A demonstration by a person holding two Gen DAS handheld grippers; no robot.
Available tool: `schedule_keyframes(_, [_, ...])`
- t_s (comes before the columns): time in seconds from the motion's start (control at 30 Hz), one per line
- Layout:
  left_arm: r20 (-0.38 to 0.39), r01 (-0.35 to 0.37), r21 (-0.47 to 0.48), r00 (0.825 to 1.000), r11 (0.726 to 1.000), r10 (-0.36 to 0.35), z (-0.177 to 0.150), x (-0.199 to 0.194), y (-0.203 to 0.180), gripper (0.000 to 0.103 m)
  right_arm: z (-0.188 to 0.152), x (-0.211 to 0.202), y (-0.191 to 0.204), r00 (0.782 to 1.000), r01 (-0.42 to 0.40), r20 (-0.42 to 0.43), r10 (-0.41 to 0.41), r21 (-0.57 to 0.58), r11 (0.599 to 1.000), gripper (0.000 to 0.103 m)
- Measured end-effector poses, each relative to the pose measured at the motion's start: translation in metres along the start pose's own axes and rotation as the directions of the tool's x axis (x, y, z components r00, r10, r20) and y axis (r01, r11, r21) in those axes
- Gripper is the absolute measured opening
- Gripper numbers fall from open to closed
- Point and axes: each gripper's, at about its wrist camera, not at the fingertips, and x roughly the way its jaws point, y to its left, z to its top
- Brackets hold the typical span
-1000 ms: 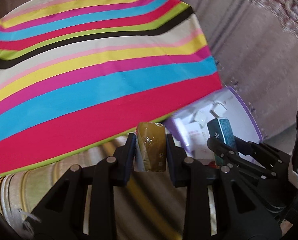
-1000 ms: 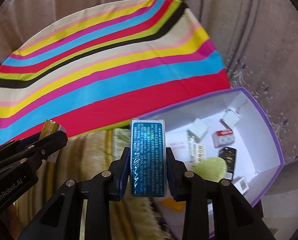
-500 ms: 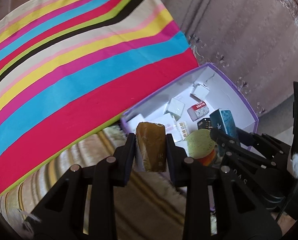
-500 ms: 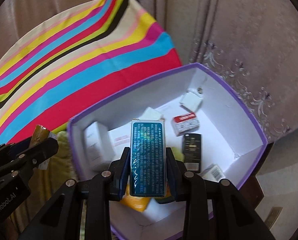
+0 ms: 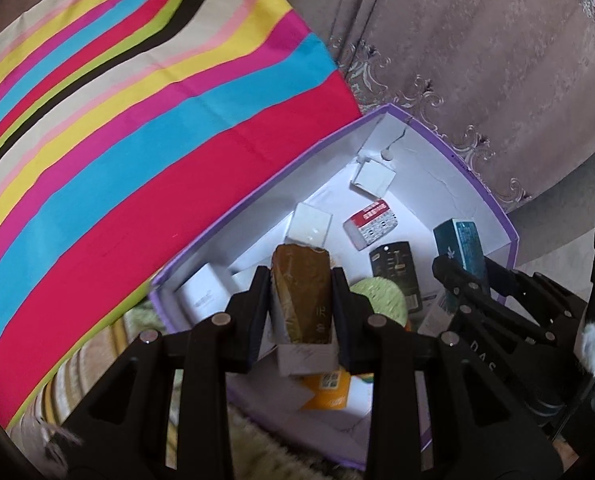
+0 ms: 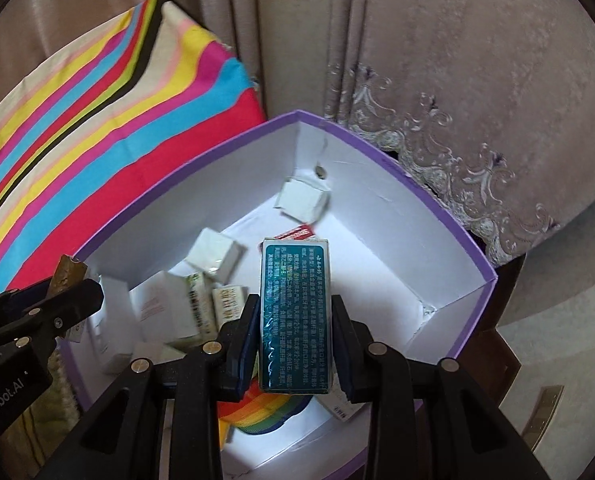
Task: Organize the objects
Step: 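Carry the brown bottle and blue box into the purple box and release both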
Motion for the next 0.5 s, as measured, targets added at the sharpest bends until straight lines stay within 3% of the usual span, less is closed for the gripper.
schedule_keyframes(0.27, [-0.061,0.026,-0.007,0.998,1.0,-0.027,0.012,0.03,-0.011,0.039,0.004,0.015,-0.021,1.0,0.016,-0.017,-0.015,0.062,0.998,0.035])
schedule_keyframes(0.4, [-0.071,0.021,0.001,0.997,1.0,-0.021,0.014,0.035,-0.015,0.062,0.006,0.021,-0.028,1.0,0.011,-0.027,-0.009,0.078,0.997,0.043])
schedule_keyframes(0.5, [-0.071,0.013,0.012,0.997,1.0,-0.012,0.013,0.033,-0.017,0.071,0.006,0.021,-0.032,1.0,-0.006,-0.015,0.008,0.087,0.996,0.055])
